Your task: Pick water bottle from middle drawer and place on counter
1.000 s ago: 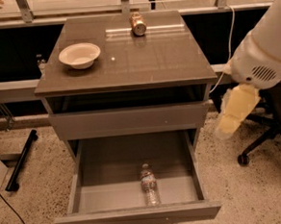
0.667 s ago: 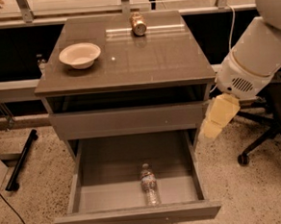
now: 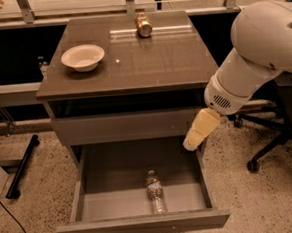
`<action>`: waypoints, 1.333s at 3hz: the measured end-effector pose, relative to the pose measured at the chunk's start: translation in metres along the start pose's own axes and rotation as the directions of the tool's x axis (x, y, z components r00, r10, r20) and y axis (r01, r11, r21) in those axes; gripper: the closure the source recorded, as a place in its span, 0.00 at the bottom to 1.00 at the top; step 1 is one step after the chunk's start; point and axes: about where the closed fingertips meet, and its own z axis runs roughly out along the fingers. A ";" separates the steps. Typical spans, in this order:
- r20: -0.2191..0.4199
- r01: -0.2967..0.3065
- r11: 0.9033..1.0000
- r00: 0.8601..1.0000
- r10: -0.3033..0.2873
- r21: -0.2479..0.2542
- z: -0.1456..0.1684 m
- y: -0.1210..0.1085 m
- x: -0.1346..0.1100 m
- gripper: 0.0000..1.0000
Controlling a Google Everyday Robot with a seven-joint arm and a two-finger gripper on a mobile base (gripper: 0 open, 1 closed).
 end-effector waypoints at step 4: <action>0.009 -0.296 0.951 0.954 0.298 -0.083 0.148 -0.002 -0.033 0.00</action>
Offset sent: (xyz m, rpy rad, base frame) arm 0.0461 0.0466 -0.0457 0.1314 -0.0205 -0.1540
